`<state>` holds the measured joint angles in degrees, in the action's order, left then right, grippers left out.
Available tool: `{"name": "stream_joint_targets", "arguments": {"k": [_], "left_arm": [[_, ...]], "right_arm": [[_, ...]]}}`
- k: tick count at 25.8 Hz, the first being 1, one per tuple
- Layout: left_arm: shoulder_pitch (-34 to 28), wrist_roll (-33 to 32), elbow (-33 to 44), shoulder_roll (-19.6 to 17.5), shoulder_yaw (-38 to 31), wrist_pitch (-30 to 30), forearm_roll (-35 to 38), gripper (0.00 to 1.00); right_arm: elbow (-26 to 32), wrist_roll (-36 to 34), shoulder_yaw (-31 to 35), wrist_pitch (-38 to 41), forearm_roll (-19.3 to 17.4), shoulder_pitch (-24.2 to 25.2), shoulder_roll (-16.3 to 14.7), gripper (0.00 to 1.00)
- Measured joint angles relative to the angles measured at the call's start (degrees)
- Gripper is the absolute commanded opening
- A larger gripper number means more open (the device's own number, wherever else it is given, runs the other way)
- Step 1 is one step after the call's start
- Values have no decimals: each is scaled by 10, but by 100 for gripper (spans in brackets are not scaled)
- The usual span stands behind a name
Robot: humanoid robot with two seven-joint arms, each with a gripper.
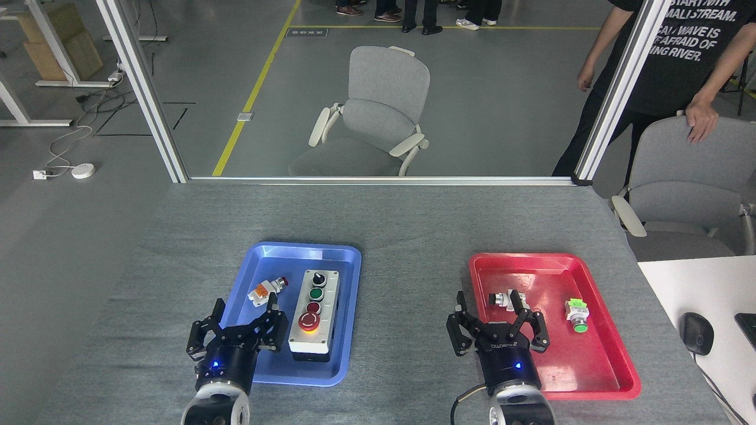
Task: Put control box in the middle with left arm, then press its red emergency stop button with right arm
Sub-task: 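Move the left gripper forward to the white control box in the blue tray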
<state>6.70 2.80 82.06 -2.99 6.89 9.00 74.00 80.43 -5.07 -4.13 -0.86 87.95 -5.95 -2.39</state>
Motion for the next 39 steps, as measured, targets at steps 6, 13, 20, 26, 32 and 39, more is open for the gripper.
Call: {"name": "stream_joint_targets", "arguments": {"k": [6,13,20,26,32,39], "left_arm": [[-1,21,1,1,-1,0,0,99],[-22,31,30,8,3,-6,-4,99],[-75,42,80,17,49,-12,4,99],[-91,51,74,25,83,19,57,99],[-92,52,28,52,96,41,117,99],[-71,47,-37,89,97,62,129,99]], "right_arm": [[0,4,-3,-1,0,-2,1,98],[0,4,-3,-1,0,-2,6,98],[0,4,-2,-3,1,0,7,98],[0,4,0,-4,1,1,6,98],[-3,5,4,-4,0,1,4,98],[-5,6,7,-11,-1,1,2,98]]}}
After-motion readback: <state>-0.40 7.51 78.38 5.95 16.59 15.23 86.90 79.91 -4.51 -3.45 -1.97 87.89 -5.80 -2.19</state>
